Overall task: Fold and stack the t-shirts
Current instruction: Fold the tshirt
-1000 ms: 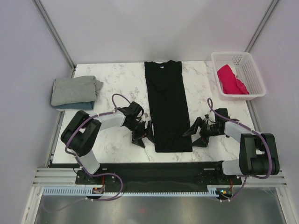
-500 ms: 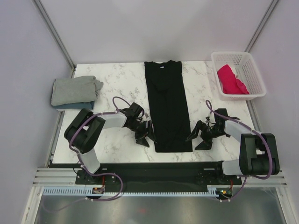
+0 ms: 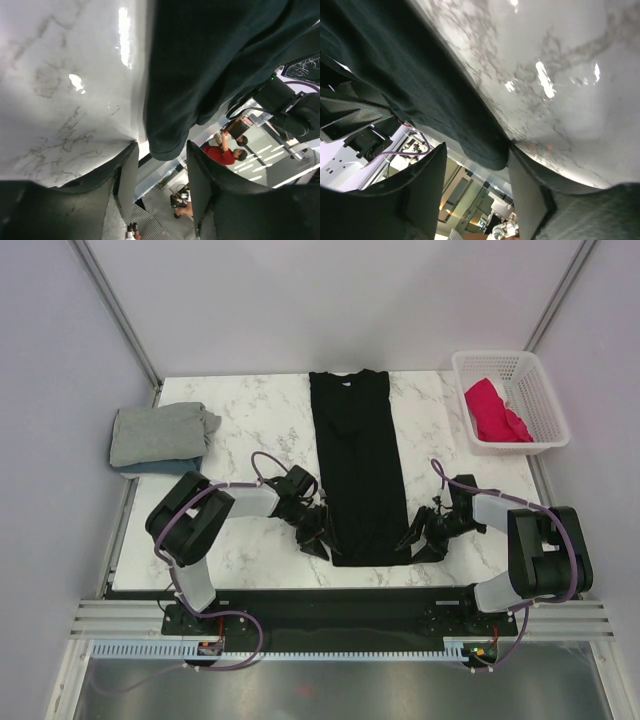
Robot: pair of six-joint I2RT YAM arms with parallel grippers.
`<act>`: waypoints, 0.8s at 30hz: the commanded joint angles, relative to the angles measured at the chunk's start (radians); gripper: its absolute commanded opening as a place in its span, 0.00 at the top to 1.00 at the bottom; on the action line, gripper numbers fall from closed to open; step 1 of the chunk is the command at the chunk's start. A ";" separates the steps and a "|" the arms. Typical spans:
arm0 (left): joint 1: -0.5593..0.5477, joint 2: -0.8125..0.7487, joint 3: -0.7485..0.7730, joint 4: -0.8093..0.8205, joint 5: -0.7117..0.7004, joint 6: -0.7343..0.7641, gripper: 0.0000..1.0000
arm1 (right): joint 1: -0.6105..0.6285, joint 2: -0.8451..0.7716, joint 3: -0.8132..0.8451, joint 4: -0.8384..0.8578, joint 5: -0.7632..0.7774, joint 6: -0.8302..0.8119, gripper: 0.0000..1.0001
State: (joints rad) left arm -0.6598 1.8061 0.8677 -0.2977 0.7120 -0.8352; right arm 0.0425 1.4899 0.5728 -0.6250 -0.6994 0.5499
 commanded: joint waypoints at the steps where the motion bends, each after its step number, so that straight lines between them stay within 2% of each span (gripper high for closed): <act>1: -0.004 0.021 -0.006 0.025 -0.028 -0.019 0.54 | 0.007 0.004 -0.002 0.074 0.014 0.022 0.42; 2: -0.004 0.022 -0.009 0.026 -0.028 -0.021 0.56 | 0.010 0.004 -0.005 0.094 0.009 0.031 0.47; 4: -0.006 0.025 -0.012 0.037 -0.026 -0.027 0.65 | 0.013 0.004 -0.010 0.113 -0.002 0.042 0.51; 6: -0.008 0.032 -0.012 0.046 -0.025 -0.025 0.79 | 0.016 0.006 -0.010 0.126 -0.015 0.050 0.59; 8: -0.008 0.033 -0.007 0.055 -0.023 -0.024 0.86 | 0.016 0.006 -0.008 0.127 -0.020 0.048 0.64; 9: -0.008 0.038 -0.004 0.055 -0.023 -0.019 0.98 | 0.017 0.004 -0.007 0.127 -0.023 0.047 0.67; 14: -0.001 -0.002 0.030 0.017 -0.037 0.018 0.98 | 0.016 -0.031 0.009 0.097 -0.040 0.039 0.89; 17: 0.023 -0.056 0.086 -0.015 -0.054 0.072 0.98 | 0.016 -0.066 0.036 0.067 -0.049 0.015 0.96; 19: 0.058 -0.095 0.128 -0.050 -0.066 0.123 0.98 | 0.017 -0.086 0.080 0.048 -0.048 -0.001 1.00; 24: 0.147 -0.149 0.269 -0.170 -0.068 0.191 0.98 | 0.017 -0.077 0.209 0.027 -0.066 -0.018 1.00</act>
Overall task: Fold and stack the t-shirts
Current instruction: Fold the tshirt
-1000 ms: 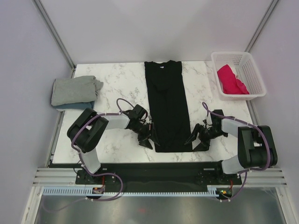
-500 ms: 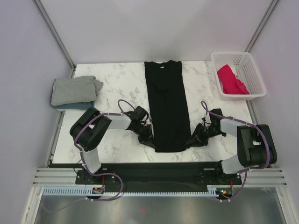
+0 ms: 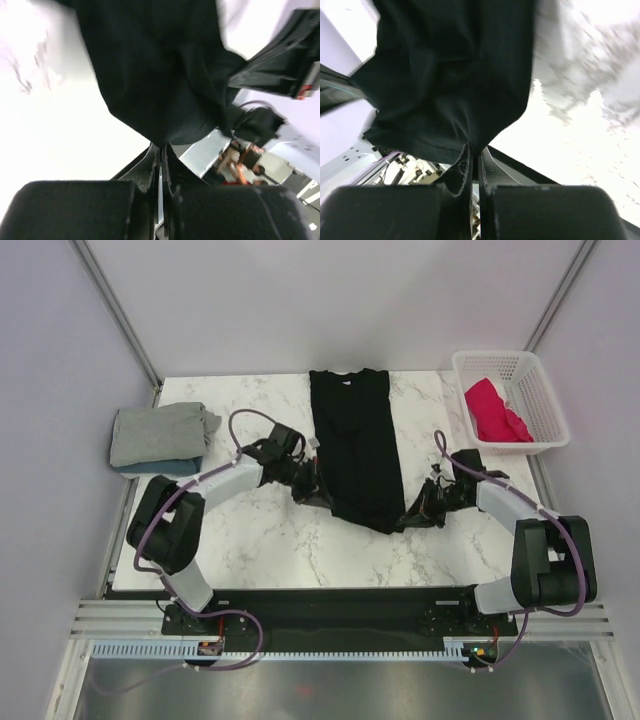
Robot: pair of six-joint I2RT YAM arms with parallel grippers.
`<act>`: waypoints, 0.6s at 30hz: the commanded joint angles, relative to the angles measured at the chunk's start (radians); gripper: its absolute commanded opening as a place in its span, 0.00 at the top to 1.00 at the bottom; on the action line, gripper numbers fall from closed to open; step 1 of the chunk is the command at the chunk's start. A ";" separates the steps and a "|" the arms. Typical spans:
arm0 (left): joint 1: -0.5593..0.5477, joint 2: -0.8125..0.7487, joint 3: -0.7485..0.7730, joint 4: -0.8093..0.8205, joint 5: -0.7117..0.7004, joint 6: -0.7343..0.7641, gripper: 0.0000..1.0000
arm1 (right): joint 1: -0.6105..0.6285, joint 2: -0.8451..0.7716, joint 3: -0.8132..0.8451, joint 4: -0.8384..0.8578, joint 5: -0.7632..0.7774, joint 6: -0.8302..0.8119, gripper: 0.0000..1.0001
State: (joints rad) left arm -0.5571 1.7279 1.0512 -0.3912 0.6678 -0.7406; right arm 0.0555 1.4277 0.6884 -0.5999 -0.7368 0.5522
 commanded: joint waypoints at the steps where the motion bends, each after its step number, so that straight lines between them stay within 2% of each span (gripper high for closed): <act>1: 0.060 -0.077 0.136 -0.098 -0.028 0.131 0.98 | 0.003 0.011 0.159 0.000 -0.030 -0.020 1.00; 8: 0.089 -0.051 0.314 -0.141 -0.062 0.182 0.98 | -0.011 0.220 0.486 0.083 -0.038 0.020 1.00; 12: 0.117 0.037 0.401 -0.141 -0.066 0.195 0.98 | -0.011 0.351 0.690 0.130 -0.033 0.048 1.00; 18: 0.187 0.169 0.552 -0.106 -0.092 0.204 0.98 | -0.011 0.597 0.910 0.206 -0.033 0.086 1.00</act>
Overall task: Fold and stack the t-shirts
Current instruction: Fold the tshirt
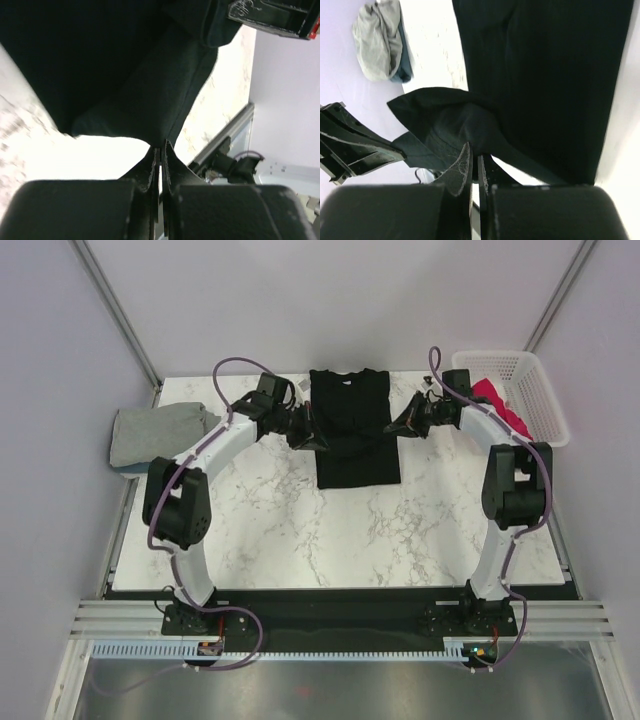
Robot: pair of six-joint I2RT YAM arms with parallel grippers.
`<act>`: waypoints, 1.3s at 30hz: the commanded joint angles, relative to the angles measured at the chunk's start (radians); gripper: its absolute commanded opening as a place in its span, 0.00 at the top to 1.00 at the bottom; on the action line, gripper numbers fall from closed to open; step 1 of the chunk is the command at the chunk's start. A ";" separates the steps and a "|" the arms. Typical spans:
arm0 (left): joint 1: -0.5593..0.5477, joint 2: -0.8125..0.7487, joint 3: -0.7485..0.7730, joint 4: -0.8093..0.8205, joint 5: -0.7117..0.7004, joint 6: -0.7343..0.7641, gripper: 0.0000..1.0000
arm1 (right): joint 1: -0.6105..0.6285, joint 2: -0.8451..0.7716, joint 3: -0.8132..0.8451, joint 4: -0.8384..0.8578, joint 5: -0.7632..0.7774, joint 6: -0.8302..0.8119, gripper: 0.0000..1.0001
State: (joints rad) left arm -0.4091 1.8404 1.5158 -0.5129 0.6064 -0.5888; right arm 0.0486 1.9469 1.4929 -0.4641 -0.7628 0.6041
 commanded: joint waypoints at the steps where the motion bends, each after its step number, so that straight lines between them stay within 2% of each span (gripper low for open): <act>1: 0.046 0.100 0.105 0.019 -0.034 0.056 0.98 | -0.004 0.104 0.130 0.074 -0.009 0.039 1.00; 9: 0.084 0.302 0.292 0.068 -0.109 0.092 0.98 | 0.000 0.337 0.320 0.192 -0.019 0.078 0.99; 10: 0.085 0.318 0.309 0.073 -0.131 0.092 0.98 | 0.003 0.352 0.340 0.203 -0.018 0.079 0.87; 11: 0.084 0.344 0.326 0.091 -0.163 0.099 0.90 | 0.007 0.365 0.354 0.223 -0.020 0.077 0.79; 13: 0.078 0.355 0.389 0.103 -0.197 0.159 0.58 | 0.007 0.369 0.394 0.232 -0.027 0.053 0.57; 14: 0.072 0.352 0.415 0.085 -0.268 0.182 0.25 | 0.004 0.356 0.400 0.231 -0.035 0.037 0.52; 15: 0.067 0.324 0.440 0.062 -0.299 0.228 0.14 | -0.006 0.322 0.402 0.226 -0.049 0.019 0.49; 16: 0.062 0.304 0.452 0.035 -0.284 0.248 0.09 | -0.025 0.301 0.397 0.182 -0.062 -0.012 0.47; 17: 0.064 0.286 0.445 0.022 -0.284 0.259 0.08 | -0.026 0.278 0.389 0.159 -0.067 -0.027 0.46; 21: 0.073 0.168 0.261 -0.029 -0.159 0.212 0.09 | -0.104 0.152 0.224 0.059 -0.093 -0.066 0.45; 24: 0.073 0.106 0.030 -0.026 -0.076 0.135 0.14 | -0.130 0.107 0.080 -0.002 -0.096 -0.101 0.45; 27: 0.072 0.079 -0.089 -0.009 -0.028 0.112 0.16 | -0.130 0.095 -0.041 -0.042 -0.092 -0.135 0.46; 33: 0.072 0.108 -0.161 -0.009 -0.028 0.112 0.16 | -0.122 0.129 -0.126 -0.068 -0.078 -0.161 0.46; 39: 0.072 0.184 -0.143 -0.009 -0.028 0.112 0.16 | -0.104 0.165 -0.125 -0.074 -0.072 -0.162 0.47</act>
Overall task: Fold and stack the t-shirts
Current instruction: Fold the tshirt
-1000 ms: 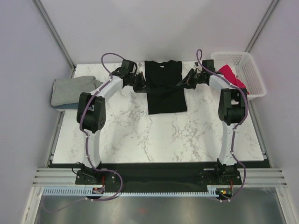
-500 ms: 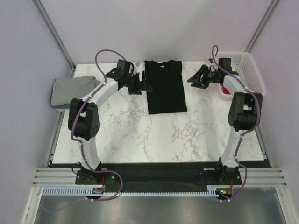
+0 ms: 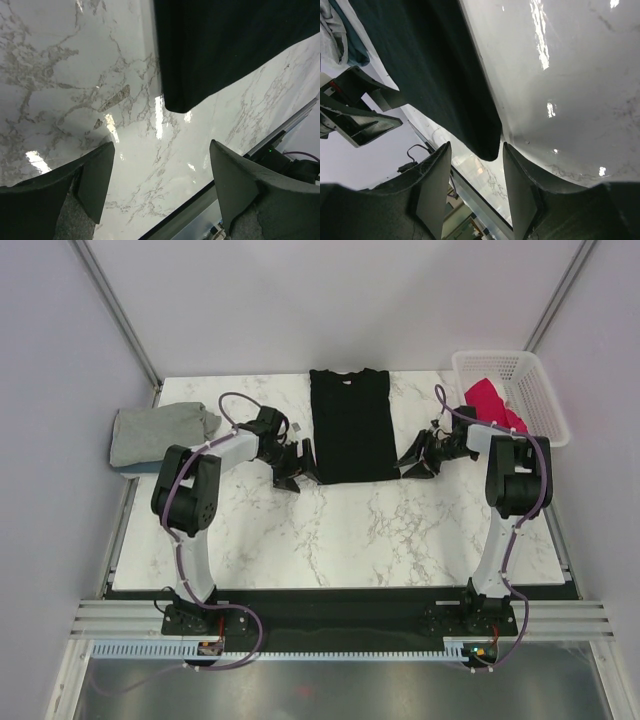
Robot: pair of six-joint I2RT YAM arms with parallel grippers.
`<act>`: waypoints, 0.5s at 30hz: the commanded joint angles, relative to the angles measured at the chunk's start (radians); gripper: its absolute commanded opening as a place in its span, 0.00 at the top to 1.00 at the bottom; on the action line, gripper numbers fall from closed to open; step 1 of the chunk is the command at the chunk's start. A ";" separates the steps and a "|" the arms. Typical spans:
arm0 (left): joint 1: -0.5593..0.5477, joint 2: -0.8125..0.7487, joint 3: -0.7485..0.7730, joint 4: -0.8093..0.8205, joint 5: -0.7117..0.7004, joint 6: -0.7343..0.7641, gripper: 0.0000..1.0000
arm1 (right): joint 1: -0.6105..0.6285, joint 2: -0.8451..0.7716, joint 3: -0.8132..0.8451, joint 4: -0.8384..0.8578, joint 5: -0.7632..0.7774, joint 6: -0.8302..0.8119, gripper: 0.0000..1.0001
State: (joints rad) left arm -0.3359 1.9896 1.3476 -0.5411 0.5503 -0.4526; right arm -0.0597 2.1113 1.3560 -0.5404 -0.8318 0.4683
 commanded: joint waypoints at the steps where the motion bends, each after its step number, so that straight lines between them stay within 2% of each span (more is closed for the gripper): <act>1: -0.006 0.044 0.031 0.020 0.028 -0.024 0.16 | 0.006 0.003 0.011 -0.001 -0.003 -0.026 0.47; 3: -0.009 0.075 0.053 0.020 0.028 -0.024 0.16 | 0.012 0.003 0.002 -0.001 -0.001 -0.028 0.47; 4: -0.012 0.086 0.061 0.126 0.034 -0.047 0.17 | 0.015 0.006 -0.001 0.000 -0.001 -0.026 0.47; 5: -0.014 0.093 0.065 0.131 0.066 -0.157 0.18 | 0.018 0.007 -0.004 -0.003 0.000 -0.026 0.47; 10: -0.023 0.156 0.111 0.151 0.068 -0.173 0.23 | 0.027 0.024 -0.009 0.008 0.007 -0.022 0.47; 15: -0.025 0.175 0.119 0.150 0.088 -0.176 0.34 | 0.038 0.044 0.008 0.008 0.013 -0.017 0.48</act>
State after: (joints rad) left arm -0.3546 2.1345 1.4544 -0.4194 0.6411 -0.6006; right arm -0.0330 2.1292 1.3510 -0.5385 -0.8375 0.4652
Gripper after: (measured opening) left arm 0.685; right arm 0.523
